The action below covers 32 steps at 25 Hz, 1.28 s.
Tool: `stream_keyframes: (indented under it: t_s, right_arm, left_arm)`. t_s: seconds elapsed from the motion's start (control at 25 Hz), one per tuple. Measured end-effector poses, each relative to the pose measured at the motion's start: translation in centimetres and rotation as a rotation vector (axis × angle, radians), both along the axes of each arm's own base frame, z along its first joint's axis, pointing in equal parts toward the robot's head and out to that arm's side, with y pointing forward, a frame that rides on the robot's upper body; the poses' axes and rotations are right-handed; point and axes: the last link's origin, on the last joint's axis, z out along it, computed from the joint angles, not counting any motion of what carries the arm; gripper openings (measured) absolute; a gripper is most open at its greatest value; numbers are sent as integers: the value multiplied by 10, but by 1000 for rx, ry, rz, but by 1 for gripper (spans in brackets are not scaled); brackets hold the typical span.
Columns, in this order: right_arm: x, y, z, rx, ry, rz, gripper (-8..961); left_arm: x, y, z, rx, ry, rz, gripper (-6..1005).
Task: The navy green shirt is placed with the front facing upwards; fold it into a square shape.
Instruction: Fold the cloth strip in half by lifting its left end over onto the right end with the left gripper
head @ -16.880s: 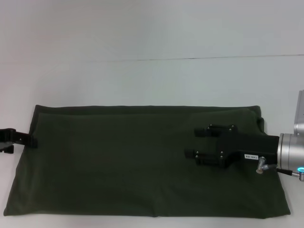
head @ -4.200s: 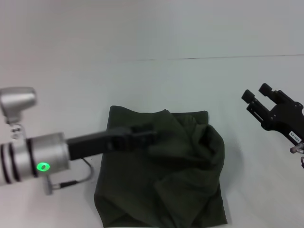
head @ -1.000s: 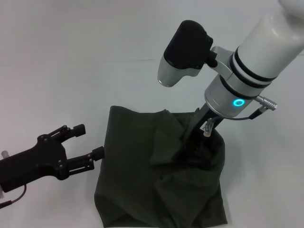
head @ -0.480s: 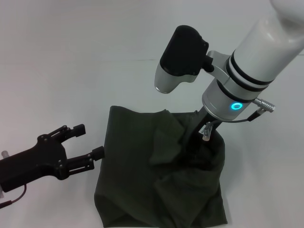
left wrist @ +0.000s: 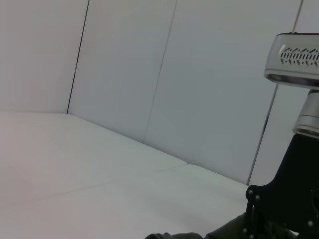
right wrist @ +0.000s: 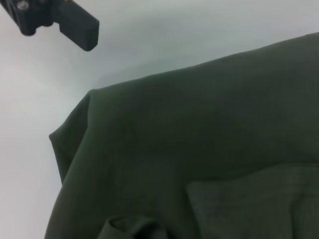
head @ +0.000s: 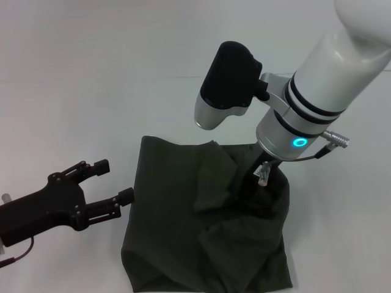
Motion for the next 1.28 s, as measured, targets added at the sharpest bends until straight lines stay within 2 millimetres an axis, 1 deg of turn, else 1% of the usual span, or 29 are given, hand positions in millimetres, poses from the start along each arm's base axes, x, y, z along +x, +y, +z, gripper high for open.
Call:
stream_keyframes:
  t_s: [0.08,0.28,0.48,0.8,0.92,1.28]
  right_arm:
    - [-3,1,1,11,7,9,465]
    - [-7,0,5,34,31,30,245]
    - [-5,1,6,37,24,27,118]
    - [1,2,9,67,10,-2,23]
    - [7,3,14,94,5,-24,16]
    - [35,2,45,223,110,-126,9]
  left_arm:
    - [0,0,0,0,0,1,920]
    - [-1,0,0,7,-6,8,919]
    - [-1,0,0,8,-7,7,919]
    - [-1,0,0,7,-8,6,919]
    - [-1,-1,0,6,-9,5,919]
    - [-1,-2,-1,5,-12,7,919]
